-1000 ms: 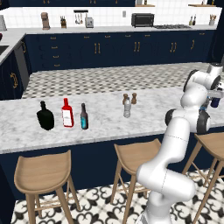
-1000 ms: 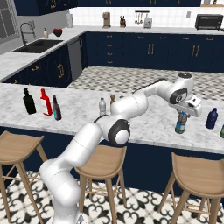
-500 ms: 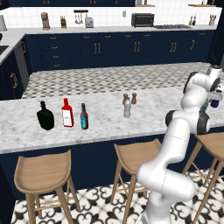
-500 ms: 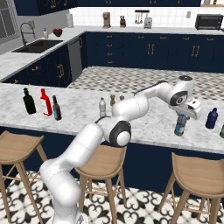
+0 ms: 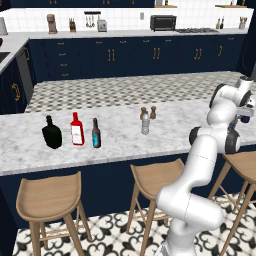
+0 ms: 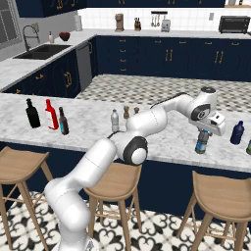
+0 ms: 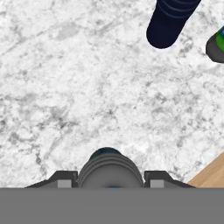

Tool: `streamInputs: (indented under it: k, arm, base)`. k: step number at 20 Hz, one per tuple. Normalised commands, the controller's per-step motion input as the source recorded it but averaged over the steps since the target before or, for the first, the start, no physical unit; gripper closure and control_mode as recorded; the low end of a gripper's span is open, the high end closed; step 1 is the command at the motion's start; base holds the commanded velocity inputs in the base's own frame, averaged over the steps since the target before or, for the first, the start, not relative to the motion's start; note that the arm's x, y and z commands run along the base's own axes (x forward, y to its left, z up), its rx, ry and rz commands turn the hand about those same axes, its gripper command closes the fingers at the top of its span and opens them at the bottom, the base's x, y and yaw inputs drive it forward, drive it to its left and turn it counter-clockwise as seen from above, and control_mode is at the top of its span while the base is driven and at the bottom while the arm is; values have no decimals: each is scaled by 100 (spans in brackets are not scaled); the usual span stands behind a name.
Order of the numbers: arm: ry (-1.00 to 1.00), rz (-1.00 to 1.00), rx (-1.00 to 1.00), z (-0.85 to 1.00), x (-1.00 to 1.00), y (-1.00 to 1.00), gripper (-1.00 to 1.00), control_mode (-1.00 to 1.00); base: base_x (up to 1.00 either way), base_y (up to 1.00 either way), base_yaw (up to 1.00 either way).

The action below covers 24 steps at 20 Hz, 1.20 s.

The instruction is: Move the plastic bottles in the middle to the plastics group, and the glass bottles in the middle to the glass group.

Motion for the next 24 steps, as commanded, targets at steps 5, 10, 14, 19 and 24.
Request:
streamInputs:
  k: [5, 10, 14, 19, 24]
  arm:
    - [-1, 0, 0, -4, 2, 0, 100, -100]
    - [0, 0, 0, 0, 12, 0, 100, -100]
    - [0, 0, 0, 0, 0, 0, -100, -100]
    - [0, 0, 0, 0, 0, 0, -100, -100]
    - [0, 0, 0, 0, 0, 0, -100, -100]
  base:
    - [0, 0, 0]
    - [0, 0, 0]
    - [0, 0, 0]
    - [0, 0, 0]
    - [0, 0, 0]
